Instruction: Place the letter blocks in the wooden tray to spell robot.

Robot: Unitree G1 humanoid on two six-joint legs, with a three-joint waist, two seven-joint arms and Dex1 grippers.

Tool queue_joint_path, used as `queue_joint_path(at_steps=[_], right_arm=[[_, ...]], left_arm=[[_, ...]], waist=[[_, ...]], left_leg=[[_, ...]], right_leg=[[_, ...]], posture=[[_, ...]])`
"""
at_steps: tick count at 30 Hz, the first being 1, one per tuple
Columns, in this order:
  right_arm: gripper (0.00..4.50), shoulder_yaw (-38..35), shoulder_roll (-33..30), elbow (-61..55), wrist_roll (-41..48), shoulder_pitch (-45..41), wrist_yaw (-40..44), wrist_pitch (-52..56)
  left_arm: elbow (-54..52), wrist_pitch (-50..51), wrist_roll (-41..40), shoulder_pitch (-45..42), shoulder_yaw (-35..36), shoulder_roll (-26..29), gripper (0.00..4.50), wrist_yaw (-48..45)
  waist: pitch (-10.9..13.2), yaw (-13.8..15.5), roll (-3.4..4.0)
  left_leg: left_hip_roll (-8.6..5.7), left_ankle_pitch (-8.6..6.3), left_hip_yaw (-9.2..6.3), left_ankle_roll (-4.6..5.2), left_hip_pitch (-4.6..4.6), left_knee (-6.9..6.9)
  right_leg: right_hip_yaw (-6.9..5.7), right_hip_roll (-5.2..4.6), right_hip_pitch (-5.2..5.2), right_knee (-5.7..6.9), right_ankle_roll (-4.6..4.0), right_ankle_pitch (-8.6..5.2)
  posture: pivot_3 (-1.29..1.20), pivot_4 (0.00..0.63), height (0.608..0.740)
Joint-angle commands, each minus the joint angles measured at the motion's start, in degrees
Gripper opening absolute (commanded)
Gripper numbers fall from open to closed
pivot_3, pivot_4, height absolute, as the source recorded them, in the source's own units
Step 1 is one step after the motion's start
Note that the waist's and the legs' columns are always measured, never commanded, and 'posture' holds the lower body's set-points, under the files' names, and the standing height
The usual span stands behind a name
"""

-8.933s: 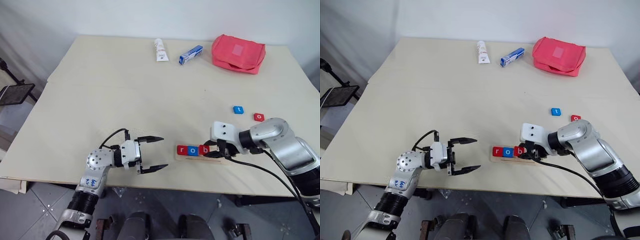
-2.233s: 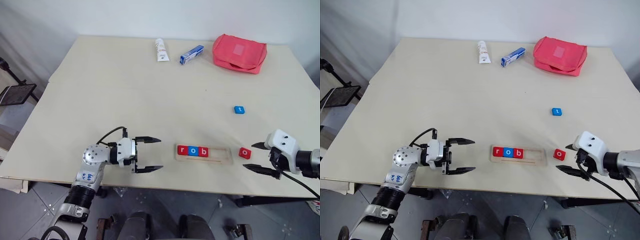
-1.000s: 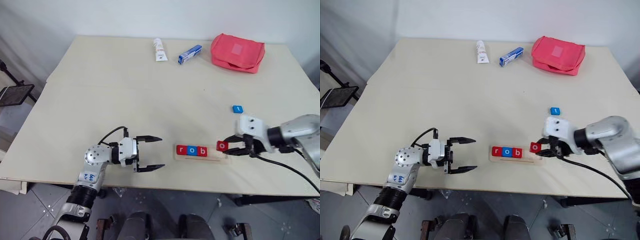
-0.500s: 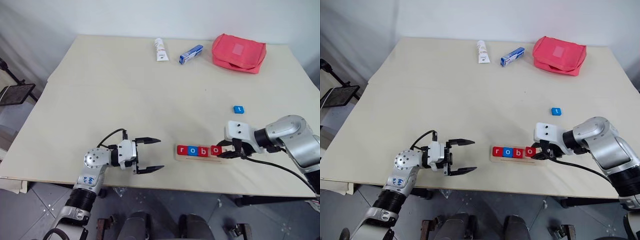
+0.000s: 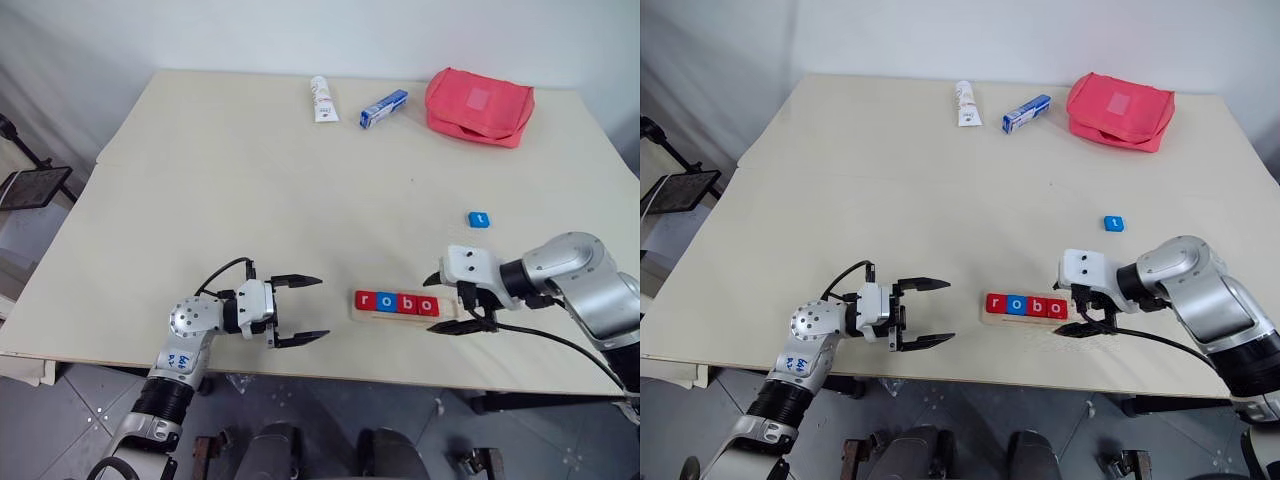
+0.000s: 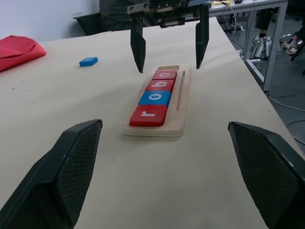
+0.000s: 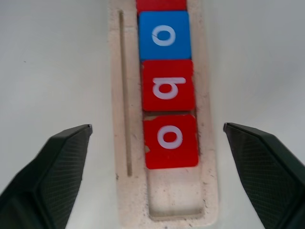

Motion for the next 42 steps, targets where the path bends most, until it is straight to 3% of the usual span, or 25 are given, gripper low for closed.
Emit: queue_joint_path(at_steps=[1, 11, 17, 22, 27, 38, 42], right_arm=[[4.46, -3.51, -1.08, -2.89, 1.06, 0.50, -1.05, 0.97], [4.46, -18.75, 3.06, -4.26, 7.18, 6.61, -12.20, 3.64], [4.46, -30.23, 11.03, 0.94, 8.47, 8.19, -27.86, 6.74], [4.46, -29.18, 15.76, 10.05, 5.13, 2.97, -37.31, 5.84], [4.46, -27.89, 20.78, 28.42, 2.17, -6.80, -44.63, -0.81], [4.46, -27.23, 24.38, 59.14, -0.06, -19.89, -49.16, -14.77], [4.46, -26.52, 25.32, 64.51, -0.75, -21.30, -48.86, -16.96]], left_arm=[[-1.38, -1.12, 0.13, -0.83, 0.00, -0.46, 4.50, 0.22], [-1.14, -1.38, 0.54, -0.82, 0.09, -1.29, 4.50, 0.53], [-0.21, -1.03, 0.78, -1.63, -0.14, -2.13, 4.50, 0.70], [1.12, -1.19, 0.89, -3.17, -0.52, -3.05, 4.50, -0.14], [1.63, -1.21, 1.21, -4.02, -0.87, -3.81, 4.50, -0.46], [-1.16, -0.33, 1.07, -2.19, -0.22, -2.32, 4.50, 0.20], [-3.13, 0.43, 1.01, -0.84, 0.16, -1.36, 4.50, 1.03]], waist=[[0.00, -0.01, 0.00], [0.00, 0.03, -0.01], [0.00, 0.08, -0.01], [0.00, -0.08, 0.00], [0.00, -0.92, 0.00], [0.00, -1.61, 0.01], [-0.01, -1.73, 0.02]], left_leg=[[0.00, 0.00, 0.00, 0.00, 0.00, 0.00], [0.00, 0.00, -0.01, 0.00, 0.00, 0.00], [-0.02, 0.00, -0.02, 0.00, 0.00, 0.00], [-0.02, 0.01, 0.06, -0.02, 0.00, 0.00], [0.00, 0.02, 0.12, -0.03, 0.01, -0.04], [0.00, 0.02, 0.04, -0.03, 0.00, -0.09], [0.01, 0.02, 0.02, -0.03, 0.00, -0.11]], right_leg=[[-0.01, 0.00, 0.00, 0.00, 0.00, 0.00], [-0.01, 0.00, 0.01, 0.00, 0.00, 0.00], [-0.03, -0.01, 0.02, 0.05, 0.00, 0.00], [0.01, 0.01, -0.04, 0.07, 0.01, 0.00], [0.01, 0.03, -0.07, 0.10, 0.01, 0.00], [-0.01, 0.01, -0.13, 0.23, 0.01, 0.00], [0.00, 0.02, -0.13, 0.24, 0.00, 0.00]], posture=[[0.00, 0.150, 0.740], [0.00, 0.150, 0.740], [0.00, 0.150, 0.740], [0.00, 0.150, 0.740], [0.00, 0.150, 0.740], [0.00, 0.150, 0.740], [0.00, 0.150, 0.740]])
